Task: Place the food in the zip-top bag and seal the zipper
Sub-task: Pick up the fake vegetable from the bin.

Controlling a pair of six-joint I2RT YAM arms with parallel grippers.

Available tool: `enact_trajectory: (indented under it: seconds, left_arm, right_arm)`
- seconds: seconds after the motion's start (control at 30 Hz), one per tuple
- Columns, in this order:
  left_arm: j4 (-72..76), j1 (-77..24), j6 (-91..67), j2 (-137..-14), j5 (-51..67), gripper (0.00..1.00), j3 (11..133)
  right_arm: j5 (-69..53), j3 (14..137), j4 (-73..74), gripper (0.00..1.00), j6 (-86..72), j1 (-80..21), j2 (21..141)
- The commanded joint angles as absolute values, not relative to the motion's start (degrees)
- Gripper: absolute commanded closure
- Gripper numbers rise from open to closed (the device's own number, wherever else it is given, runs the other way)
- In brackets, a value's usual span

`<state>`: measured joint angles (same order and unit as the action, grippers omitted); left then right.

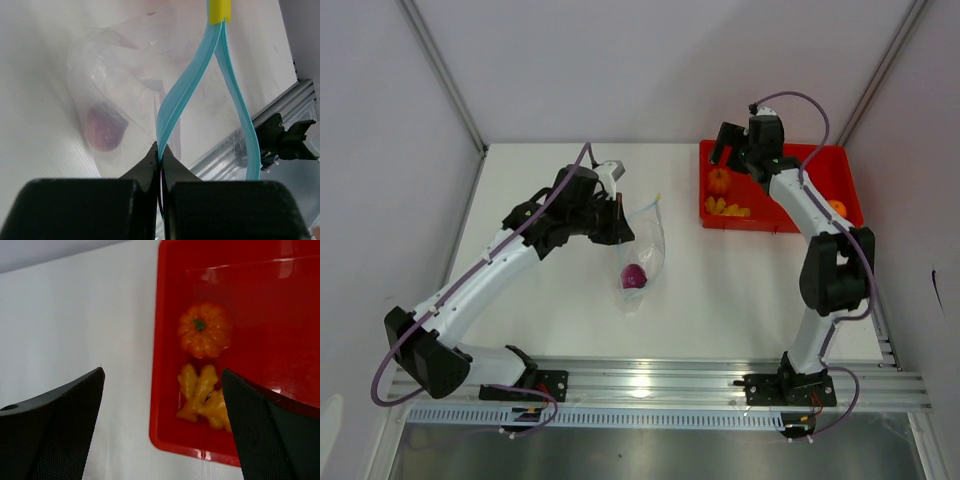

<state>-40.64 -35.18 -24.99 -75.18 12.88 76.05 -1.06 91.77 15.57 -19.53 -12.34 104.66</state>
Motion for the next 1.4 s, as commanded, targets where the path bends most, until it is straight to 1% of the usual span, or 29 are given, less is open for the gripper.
enact_trajectory:
  seconds: [0.0, 0.17, 0.3, 0.63, 0.97, 1.03, 1.2, 1.3, 1.33, 1.37]
  left_arm:
    - [-37.88, -34.98, -24.35, -71.72, 15.2, 0.99, 74.36]
    - [-37.62, -34.89, -23.99, -71.45, 15.82, 0.99, 73.92]
    - [-37.62, -34.89, -23.73, -72.16, 16.7, 0.99, 74.62]
    - [-36.92, -34.54, -23.55, -74.18, 18.19, 0.99, 74.79]
    - [-37.09, -34.37, -23.47, -74.71, 18.19, 0.99, 74.88]
    - [-37.18, -34.37, -23.47, -74.71, 18.28, 0.99, 75.06]
    - [-37.18, -34.36, -23.64, -74.88, 18.54, 0.99, 74.8]
    - [-37.09, -34.36, -23.64, -74.8, 18.72, 1.0, 74.79]
    - [-37.09, -34.37, -23.73, -74.71, 18.72, 0.99, 74.62]
    - [-37.18, -34.28, -23.82, -74.71, 18.72, 0.99, 74.45]
  right_arm:
    - [-0.7, 100.25, 13.88, 0.01, -20.47, -10.2, 110.28]
    - [-1.76, 107.04, 15.2, 0.01, -22.41, -8.79, 121.78]
    - [-3.43, 111.44, 16.08, 0.01, -23.03, -8.17, 127.86]
    - [-4.31, 112.67, 15.12, 0.01, -23.99, -8.09, 133.32]
    - [-6.59, 110.13, 14.24, 0.01, -25.4, -8.09, 136.32]
    - [-6.85, 108.99, 13.54, 0.03, -25.31, -8.26, 135.97]
    - [-5.8, 108.11, 13.62, 0.13, -24.52, -8.35, 135.0]
    - [-5.89, 108.11, 14.5, 0.28, -23.91, -8.35, 134.56]
    - [-5.8, 108.02, 14.68, 0.36, -23.91, -8.35, 134.04]
    - [-5.71, 107.5, 14.59, 0.38, -23.82, -8.35, 133.69]
